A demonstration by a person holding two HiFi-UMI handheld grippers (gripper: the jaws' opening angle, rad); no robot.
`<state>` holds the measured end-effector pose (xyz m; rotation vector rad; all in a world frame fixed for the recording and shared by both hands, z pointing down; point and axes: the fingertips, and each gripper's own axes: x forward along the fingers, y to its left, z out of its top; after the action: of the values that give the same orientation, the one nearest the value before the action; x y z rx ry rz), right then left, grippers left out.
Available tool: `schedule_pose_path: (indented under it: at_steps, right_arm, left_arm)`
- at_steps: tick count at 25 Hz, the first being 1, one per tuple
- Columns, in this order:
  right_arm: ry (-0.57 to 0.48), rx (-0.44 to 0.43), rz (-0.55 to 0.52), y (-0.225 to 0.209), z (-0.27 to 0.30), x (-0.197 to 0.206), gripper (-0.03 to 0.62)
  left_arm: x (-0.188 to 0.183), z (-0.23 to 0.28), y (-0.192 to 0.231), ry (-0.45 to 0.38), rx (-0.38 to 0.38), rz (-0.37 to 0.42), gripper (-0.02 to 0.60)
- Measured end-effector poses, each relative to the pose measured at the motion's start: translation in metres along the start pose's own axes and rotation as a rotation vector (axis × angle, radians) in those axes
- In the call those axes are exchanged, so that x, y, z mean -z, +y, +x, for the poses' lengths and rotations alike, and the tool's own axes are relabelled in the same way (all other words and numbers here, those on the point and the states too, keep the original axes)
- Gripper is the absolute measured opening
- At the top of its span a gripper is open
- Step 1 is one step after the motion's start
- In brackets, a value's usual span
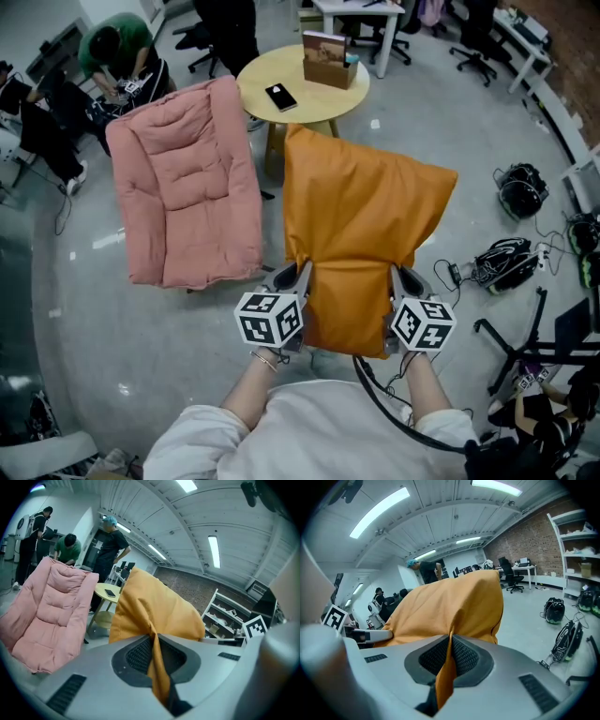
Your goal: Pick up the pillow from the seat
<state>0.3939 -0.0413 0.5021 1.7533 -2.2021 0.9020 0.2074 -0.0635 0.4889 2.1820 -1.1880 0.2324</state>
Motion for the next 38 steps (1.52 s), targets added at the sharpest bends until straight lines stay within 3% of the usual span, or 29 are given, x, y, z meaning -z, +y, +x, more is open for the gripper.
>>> schedule_pose_path:
  at_steps: [17,38]
  right_arm:
    - [-0.035,0.05,0.071,0.014,-0.001,0.018,0.04]
    - [-0.045,0.072,0.032,0.025,-0.012,0.018,0.038]
  left_arm:
    - [-0.002,-0.012,0.012,0.039,0.032,0.084,0.028]
    - [0.002,-0.025,0.015,0.016,0.033,0.058,0.026]
